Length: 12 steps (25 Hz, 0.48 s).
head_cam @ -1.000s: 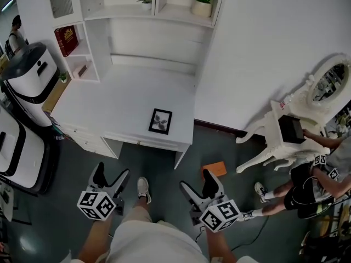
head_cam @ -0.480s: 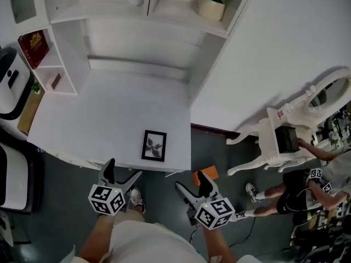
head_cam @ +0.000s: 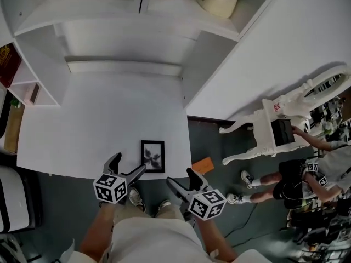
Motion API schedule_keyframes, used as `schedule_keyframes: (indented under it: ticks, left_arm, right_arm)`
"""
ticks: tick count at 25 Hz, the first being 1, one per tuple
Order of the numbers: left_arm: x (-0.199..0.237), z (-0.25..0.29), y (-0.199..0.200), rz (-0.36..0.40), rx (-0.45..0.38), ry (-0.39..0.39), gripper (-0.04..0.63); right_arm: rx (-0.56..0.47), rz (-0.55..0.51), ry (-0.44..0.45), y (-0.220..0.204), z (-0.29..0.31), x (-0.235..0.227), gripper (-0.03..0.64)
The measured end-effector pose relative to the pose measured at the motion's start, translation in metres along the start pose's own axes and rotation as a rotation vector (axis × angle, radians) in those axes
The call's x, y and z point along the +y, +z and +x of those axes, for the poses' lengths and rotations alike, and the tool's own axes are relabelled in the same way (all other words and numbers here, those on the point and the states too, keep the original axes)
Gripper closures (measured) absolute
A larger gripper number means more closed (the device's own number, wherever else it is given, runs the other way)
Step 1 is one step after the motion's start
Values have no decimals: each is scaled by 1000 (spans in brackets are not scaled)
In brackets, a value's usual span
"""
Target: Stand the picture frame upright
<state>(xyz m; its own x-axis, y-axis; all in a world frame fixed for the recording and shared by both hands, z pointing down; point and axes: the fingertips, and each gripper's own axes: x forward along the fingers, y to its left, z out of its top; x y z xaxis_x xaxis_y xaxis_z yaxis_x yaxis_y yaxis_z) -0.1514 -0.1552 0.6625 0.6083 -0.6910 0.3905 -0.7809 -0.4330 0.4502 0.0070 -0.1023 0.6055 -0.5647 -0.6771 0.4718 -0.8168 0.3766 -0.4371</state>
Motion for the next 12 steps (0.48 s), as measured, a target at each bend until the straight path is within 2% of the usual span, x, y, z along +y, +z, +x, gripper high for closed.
schedule_keyframes:
  ticks: [3,7,12]
  left_arm:
    - [8,19,-7,-13,57,-1,120]
    - [13,39,-18,-9,137,3,172]
    - [20,69,-41,12,277,25,241]
  right_arm:
    - [40,12,-21,-7,25,-12,192]
    - [82,17,-52,-11,50,-35,306]
    - [224,-4,-44,-34,89,-66,347]
